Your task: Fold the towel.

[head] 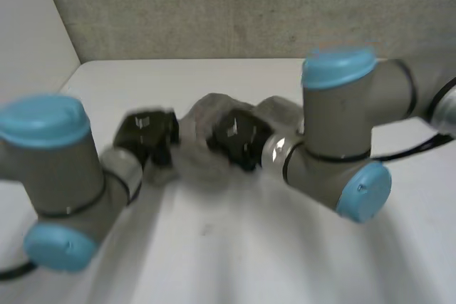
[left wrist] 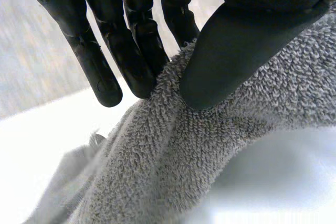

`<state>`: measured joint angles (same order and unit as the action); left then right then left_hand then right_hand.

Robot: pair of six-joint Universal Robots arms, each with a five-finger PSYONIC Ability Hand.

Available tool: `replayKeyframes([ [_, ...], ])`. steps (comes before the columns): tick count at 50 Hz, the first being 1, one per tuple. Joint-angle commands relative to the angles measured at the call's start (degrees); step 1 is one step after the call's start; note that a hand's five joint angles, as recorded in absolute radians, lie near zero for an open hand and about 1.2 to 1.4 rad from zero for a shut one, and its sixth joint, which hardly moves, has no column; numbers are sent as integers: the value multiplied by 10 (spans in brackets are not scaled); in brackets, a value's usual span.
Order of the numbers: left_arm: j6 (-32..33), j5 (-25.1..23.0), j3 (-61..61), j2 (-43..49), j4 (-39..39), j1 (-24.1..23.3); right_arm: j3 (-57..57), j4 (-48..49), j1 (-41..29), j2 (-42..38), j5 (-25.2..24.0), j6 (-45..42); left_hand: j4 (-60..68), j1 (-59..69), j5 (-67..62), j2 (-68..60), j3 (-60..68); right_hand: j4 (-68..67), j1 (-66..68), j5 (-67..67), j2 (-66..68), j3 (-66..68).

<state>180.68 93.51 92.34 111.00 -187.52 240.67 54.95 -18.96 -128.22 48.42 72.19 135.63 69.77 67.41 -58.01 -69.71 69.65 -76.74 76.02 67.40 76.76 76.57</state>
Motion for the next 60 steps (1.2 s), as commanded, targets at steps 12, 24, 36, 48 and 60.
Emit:
replayKeyframes([
  [12,74,0,-13,-48,95,-37,223,92,1,79,21,50,-587,-564,570,587,-586,-33,40,26,32,34],
  [24,257,-68,-171,86,99,-33,337,167,2,120,22,50,-537,-513,519,536,-535,-33,40,26,32,34],
  [36,347,-176,-295,222,204,-29,364,177,3,126,21,50,-424,-400,406,423,-423,-33,40,26,32,34],
  [48,416,-149,-309,244,218,-29,370,188,4,124,21,50,-211,-187,193,210,-209,-33,40,26,32,34],
  [60,440,-126,-309,242,218,-20,369,188,4,120,19,49,-257,-234,240,257,-256,-33,40,26,32,34],
])
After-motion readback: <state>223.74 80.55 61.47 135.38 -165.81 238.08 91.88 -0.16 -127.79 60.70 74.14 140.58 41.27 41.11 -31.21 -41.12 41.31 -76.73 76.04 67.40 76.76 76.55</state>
